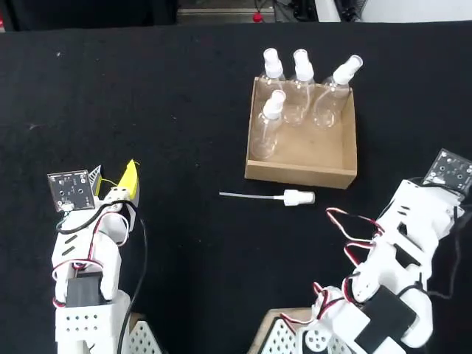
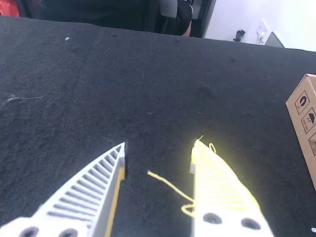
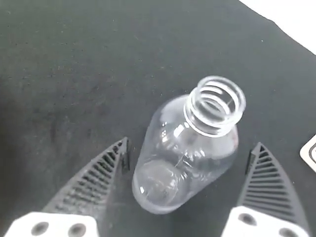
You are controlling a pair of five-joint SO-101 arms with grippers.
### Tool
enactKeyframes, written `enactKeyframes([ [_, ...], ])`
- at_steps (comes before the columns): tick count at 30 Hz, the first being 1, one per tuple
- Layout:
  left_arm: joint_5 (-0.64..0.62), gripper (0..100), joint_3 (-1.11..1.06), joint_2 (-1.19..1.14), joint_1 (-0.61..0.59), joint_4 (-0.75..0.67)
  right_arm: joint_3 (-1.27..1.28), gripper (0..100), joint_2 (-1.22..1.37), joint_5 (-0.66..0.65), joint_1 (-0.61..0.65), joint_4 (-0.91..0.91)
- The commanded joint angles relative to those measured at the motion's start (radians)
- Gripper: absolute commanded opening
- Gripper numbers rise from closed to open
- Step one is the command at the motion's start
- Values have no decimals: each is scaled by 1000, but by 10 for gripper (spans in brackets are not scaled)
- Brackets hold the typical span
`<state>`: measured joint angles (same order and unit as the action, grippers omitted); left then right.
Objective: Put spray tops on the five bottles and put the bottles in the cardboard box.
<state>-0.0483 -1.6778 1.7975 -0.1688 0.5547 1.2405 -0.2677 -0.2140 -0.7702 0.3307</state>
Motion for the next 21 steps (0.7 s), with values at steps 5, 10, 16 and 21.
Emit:
enactKeyframes([
  [5,-8,211,-22,0,12,-18,-65,322,-5,6,6,21],
  [10,-8,211,-22,0,12,-20,-62,322,-5,3,6,20],
  [16,-8,211,-22,0,12,-20,-116,322,-7,6,6,-77],
  [21,-8,211,-22,0,12,-20,-191,322,-7,6,6,-207],
])
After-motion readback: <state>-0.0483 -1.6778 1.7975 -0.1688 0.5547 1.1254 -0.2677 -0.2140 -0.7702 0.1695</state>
